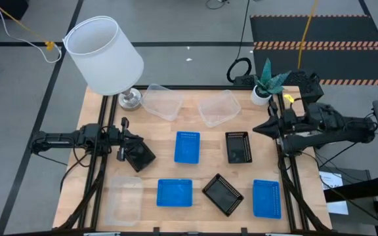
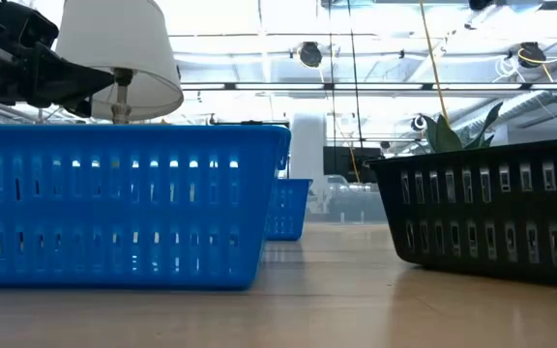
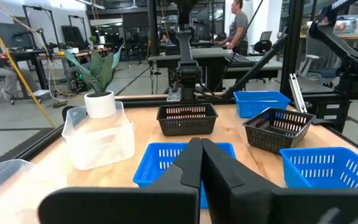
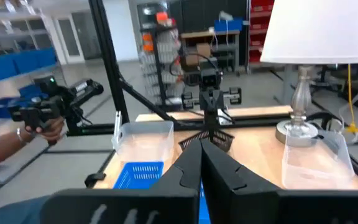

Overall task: Stack baskets by color
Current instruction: Stack the top left transparent bin on the bottom transparent bin

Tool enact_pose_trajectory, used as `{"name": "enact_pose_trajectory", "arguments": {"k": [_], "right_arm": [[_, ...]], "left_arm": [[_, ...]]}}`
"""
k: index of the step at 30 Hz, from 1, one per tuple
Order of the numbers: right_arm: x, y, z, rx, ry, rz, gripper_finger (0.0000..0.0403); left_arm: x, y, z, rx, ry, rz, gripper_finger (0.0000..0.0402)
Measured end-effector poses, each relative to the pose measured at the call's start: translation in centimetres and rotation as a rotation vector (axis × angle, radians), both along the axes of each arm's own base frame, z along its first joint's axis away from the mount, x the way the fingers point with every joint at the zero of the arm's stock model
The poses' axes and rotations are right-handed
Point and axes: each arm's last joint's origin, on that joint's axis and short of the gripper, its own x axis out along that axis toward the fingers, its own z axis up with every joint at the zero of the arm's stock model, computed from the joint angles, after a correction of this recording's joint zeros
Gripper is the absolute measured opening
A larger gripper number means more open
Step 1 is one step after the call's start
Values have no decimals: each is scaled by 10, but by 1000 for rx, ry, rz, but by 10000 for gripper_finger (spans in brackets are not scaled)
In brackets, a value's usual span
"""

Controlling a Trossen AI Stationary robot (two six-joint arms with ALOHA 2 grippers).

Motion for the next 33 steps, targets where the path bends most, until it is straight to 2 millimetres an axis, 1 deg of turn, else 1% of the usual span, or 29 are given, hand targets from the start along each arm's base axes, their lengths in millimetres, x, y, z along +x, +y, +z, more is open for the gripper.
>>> {"name": "enact_pose_trajectory", "arguments": {"k": [2, 6, 13, 17, 23, 25, 29, 33], "right_arm": [[4, -1, 13, -6, 26, -33, 0], [13, -1, 32, -21, 79, -70, 0], [31, 0, 55, -31, 132, -71, 0], [39, 0, 58, -26, 170, -71, 0], [48, 1, 52, -32, 206, -75, 0], [51, 1, 49, -37, 213, -84, 0], [54, 1, 46, -39, 218, -84, 0], [57, 1, 46, -39, 220, -85, 0]], "left_arm": [[0, 0, 0, -6, 3, 0, 3], [0, 0, 0, -25, 3, -1, 2], [0, 0, 0, -59, 4, -5, 2], [0, 0, 0, -81, 5, -5, 4], [0, 0, 1, -126, 11, -5, 6], [-2, 0, 7, -135, 16, -6, 6], [-7, 0, 28, -136, 49, -4, 7], [-14, 0, 61, -133, 88, -2, 7]]}}
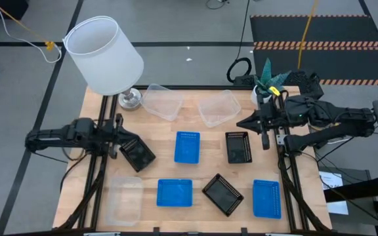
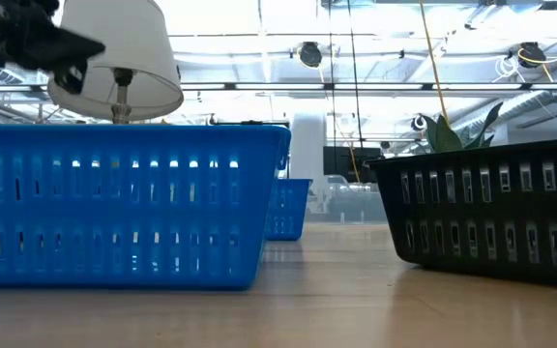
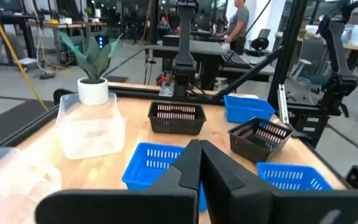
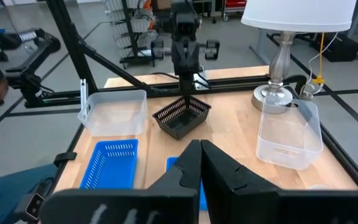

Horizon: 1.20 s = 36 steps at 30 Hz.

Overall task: Stack baskets by color
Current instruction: Stack the top left transparent bin on the bottom transparent bin

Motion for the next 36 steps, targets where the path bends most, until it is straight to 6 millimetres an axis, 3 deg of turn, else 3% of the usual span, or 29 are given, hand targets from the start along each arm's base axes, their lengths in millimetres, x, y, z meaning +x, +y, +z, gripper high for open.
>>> {"name": "enact_pose_trajectory", "arguments": {"k": [9, 14, 18, 24, 28, 36], "right_arm": [[3, 0, -2, 13, 12, -2, 0], [3, 0, -2, 14, 13, -2, 0], [6, 1, -10, 41, 21, -11, 0], [14, 1, -45, 51, 54, -12, 0], [20, 2, -69, 51, 60, -12, 0], [23, 5, -110, 150, 124, -35, 0]], "left_arm": [[1, -2, 86, -35, 90, -35, 7], [20, -8, 128, -15, 207, -86, 8], [46, -16, 150, 63, 331, -128, 8], [87, -30, 162, 214, 538, -144, 8], [107, -37, 165, 303, 564, -145, 8], [138, -24, 138, 519, 740, -36, 8]]}}
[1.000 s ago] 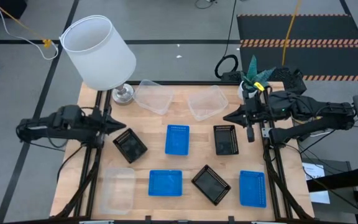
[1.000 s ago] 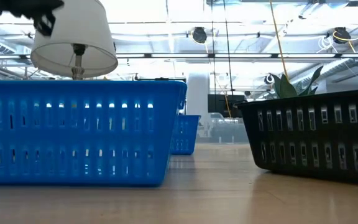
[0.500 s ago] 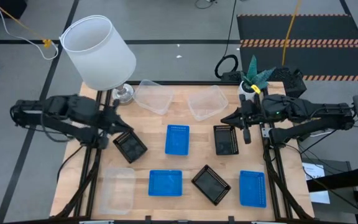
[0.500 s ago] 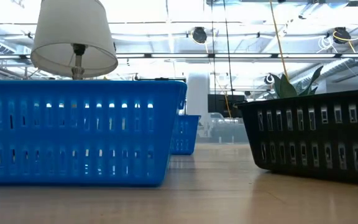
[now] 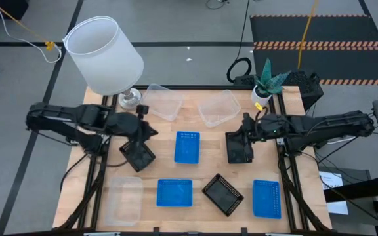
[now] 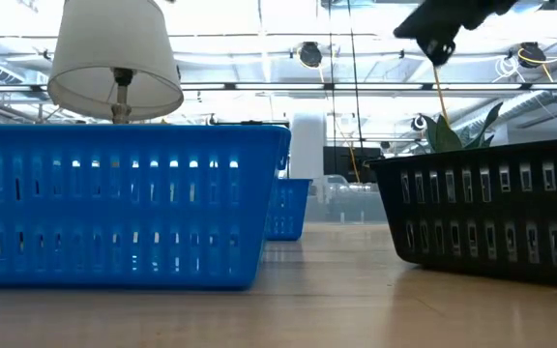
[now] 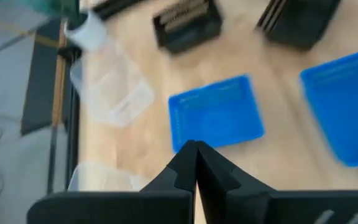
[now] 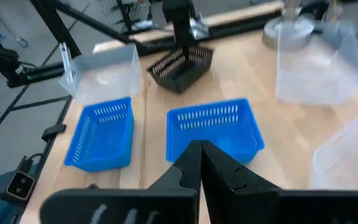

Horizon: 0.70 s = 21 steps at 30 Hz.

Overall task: Stack baskets by color
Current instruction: Stack the top left transparent bin on the bottom transparent bin

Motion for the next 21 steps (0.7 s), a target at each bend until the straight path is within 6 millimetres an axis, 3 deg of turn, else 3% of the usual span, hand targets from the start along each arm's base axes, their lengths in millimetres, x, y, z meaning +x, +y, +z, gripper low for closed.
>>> {"name": "enact_pose_trajectory", "arguments": {"k": [6, 16, 21], "right_arm": [[-1, 7, 0, 130, 6, 75, 0], [-1, 8, 1, 74, -5, 108, 0], [-3, 8, 2, 53, -15, 118, 0]], "left_arm": [[27, 30, -30, 37, 133, 101, 21], [51, 97, -96, 48, 312, 256, 144], [59, 121, -131, 52, 407, 277, 169]]}}
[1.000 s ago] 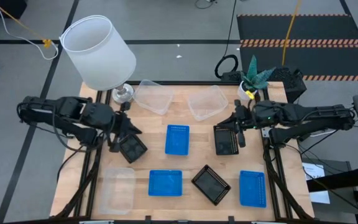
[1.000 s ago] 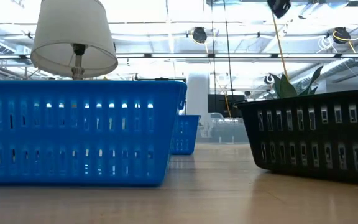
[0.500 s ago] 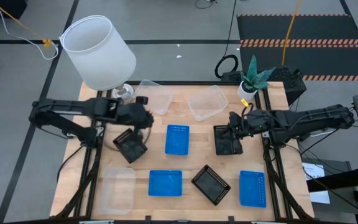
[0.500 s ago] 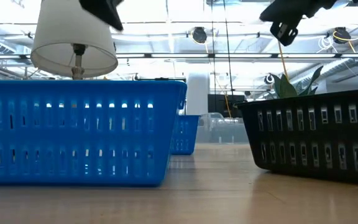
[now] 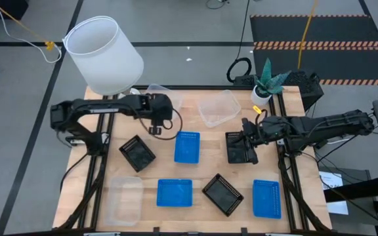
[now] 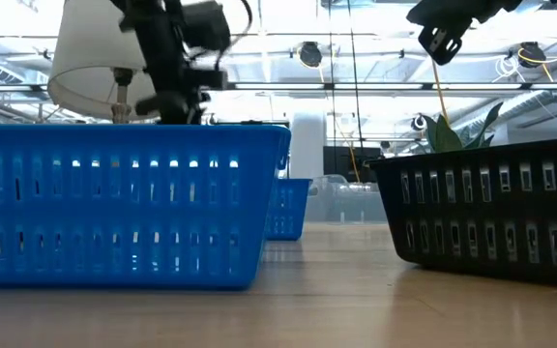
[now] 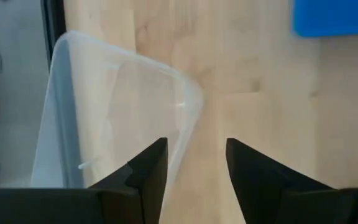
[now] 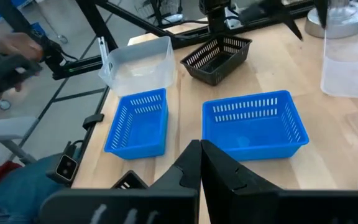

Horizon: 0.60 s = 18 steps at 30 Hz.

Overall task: Stack baskets by color
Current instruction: Stack the top left transparent bin on the bottom transparent bin

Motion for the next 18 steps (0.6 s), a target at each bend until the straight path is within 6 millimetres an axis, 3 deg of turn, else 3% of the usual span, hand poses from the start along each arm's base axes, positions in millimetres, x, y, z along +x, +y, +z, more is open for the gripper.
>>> {"name": "enact_pose_trajectory", "arguments": {"k": [9, 18], "right_arm": [[-6, -1, 5, -25, -39, 12, 0], [-9, -1, 8, -44, -59, 20, 0]], "left_arm": [[17, 16, -29, -1, 20, 15, 170], [25, 18, -39, -34, 9, -15, 159]]}}
